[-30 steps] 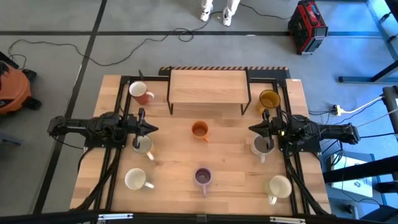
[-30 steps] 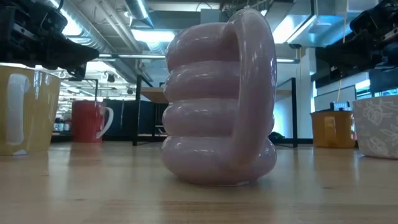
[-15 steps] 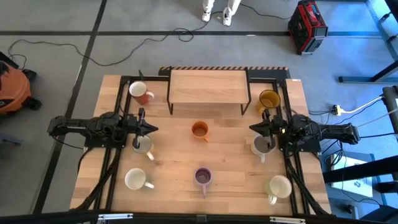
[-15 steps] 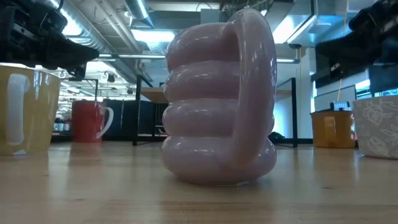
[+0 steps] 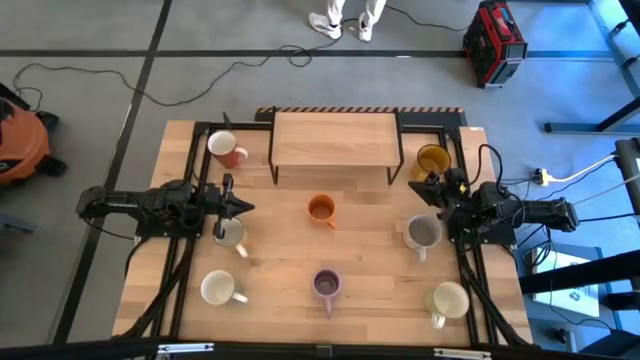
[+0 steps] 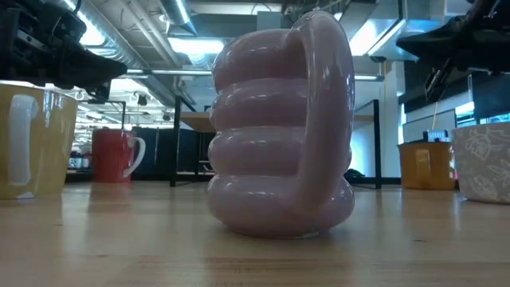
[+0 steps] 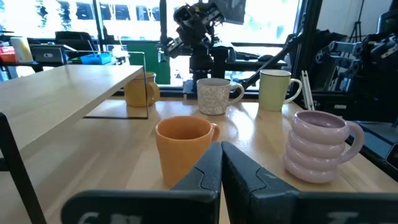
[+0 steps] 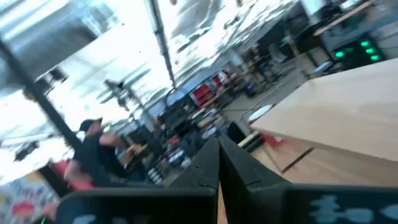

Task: Place coffee mugs
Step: Put the orange mug on the shelf

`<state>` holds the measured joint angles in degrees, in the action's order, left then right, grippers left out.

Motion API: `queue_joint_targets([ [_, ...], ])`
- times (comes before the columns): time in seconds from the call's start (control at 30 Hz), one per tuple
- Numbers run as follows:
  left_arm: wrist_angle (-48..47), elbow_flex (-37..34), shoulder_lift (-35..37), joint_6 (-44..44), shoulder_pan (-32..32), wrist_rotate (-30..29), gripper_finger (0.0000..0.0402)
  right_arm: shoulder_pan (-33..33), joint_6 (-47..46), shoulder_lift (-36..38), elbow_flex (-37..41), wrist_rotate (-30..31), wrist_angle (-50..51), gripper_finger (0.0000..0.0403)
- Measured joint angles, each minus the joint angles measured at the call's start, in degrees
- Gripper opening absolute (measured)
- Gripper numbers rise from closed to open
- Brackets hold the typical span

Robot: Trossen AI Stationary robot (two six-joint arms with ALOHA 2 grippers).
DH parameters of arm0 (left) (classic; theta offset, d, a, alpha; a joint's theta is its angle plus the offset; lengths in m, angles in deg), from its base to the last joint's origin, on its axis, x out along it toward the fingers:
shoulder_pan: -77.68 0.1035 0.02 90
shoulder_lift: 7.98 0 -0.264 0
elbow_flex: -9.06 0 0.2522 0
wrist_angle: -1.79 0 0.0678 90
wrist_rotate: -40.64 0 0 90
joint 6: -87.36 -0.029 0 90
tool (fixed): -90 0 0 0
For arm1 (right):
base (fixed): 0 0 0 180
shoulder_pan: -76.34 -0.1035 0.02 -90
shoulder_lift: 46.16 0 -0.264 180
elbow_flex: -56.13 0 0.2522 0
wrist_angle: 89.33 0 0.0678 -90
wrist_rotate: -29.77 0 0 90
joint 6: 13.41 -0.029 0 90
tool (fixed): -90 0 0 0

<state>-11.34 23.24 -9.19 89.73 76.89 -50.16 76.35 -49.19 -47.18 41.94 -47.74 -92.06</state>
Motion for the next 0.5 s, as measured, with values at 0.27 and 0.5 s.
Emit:
queue_joint_targets([
  [0.27, 7.5, -0.1, 0.0, 1.0, 0.0, -6.6, 0.0000, 0.0, -3.2, 0.0, 0.0, 5.4, -0.1, 0.0000],
  [0.5, 24.4, -0.1, 0.0, 5.4, 0.0, -7.9, 0.0000, 0.0, -7.5, 0.0, 0.0, 7.2, -0.2, 0.0000],
])
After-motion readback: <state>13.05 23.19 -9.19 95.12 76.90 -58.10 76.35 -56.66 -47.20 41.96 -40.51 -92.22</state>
